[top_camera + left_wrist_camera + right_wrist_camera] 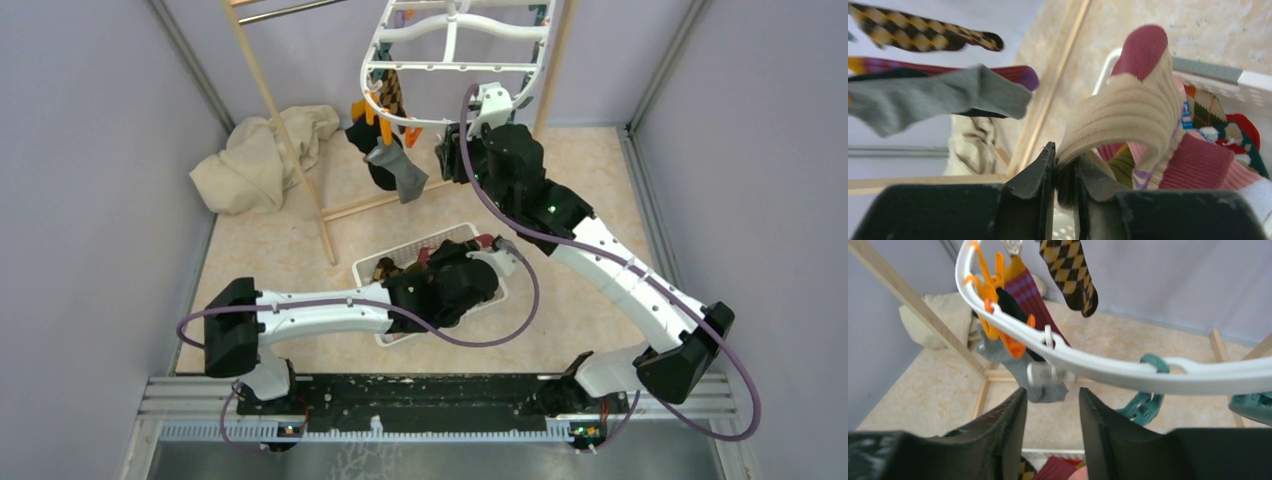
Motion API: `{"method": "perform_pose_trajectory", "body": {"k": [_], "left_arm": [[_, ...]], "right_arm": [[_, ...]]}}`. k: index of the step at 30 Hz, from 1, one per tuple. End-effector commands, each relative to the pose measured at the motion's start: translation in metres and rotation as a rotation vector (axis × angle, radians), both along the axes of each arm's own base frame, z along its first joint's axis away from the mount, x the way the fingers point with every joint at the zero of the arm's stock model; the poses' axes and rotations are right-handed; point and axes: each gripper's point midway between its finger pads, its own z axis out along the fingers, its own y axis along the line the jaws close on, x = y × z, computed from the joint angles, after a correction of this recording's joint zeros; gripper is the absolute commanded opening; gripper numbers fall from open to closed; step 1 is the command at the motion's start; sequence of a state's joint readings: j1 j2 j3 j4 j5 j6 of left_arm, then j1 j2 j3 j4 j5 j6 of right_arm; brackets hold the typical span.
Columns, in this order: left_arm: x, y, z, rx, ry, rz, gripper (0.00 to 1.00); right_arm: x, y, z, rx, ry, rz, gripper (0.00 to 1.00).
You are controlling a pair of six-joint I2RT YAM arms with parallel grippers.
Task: Remove the socks clipped to the hanger
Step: Place the sock in the bin.
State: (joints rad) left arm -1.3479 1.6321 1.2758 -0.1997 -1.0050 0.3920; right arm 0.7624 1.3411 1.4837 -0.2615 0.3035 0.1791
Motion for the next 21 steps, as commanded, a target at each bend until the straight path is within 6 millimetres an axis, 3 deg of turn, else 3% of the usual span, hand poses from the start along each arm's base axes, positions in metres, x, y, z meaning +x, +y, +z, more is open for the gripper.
{"method": "perform_pose_trajectory", "body": {"k": [1,4,10,12,13,15,21], "left_arm": [[0.004,0.009,-0.027,-0.075,0.107,-0.004,0.31],[0.009,0.013,-0.043,-0.088,0.144,0.002,0.44],[0.019,0.022,-0.056,-0.141,0.194,0.024,0.65],[0.018,0.022,-0.048,-0.176,0.195,0.018,0.71],[0.016,0.022,-0.040,-0.205,0.196,0.008,0.85],[0.012,0.020,-0.020,-0.273,0.196,-0.026,0.98],[0.001,0.025,0.022,-0.390,0.201,-0.091,0.99]], "right_arm": [[-0.019,-0.011,0.003,0.033,0.023,0.032,0.50],[-0.025,-0.021,0.004,0.040,0.028,0.021,0.66],[-0.041,-0.038,0.015,0.067,0.024,0.013,0.71],[-0.047,-0.038,0.015,0.075,0.030,0.036,0.71],[-0.050,-0.037,0.014,0.078,0.035,0.054,0.71],[-0.056,-0.035,0.013,0.088,0.041,0.082,0.72],[-0.072,-0.028,-0.001,0.125,0.036,0.174,0.72]]}}
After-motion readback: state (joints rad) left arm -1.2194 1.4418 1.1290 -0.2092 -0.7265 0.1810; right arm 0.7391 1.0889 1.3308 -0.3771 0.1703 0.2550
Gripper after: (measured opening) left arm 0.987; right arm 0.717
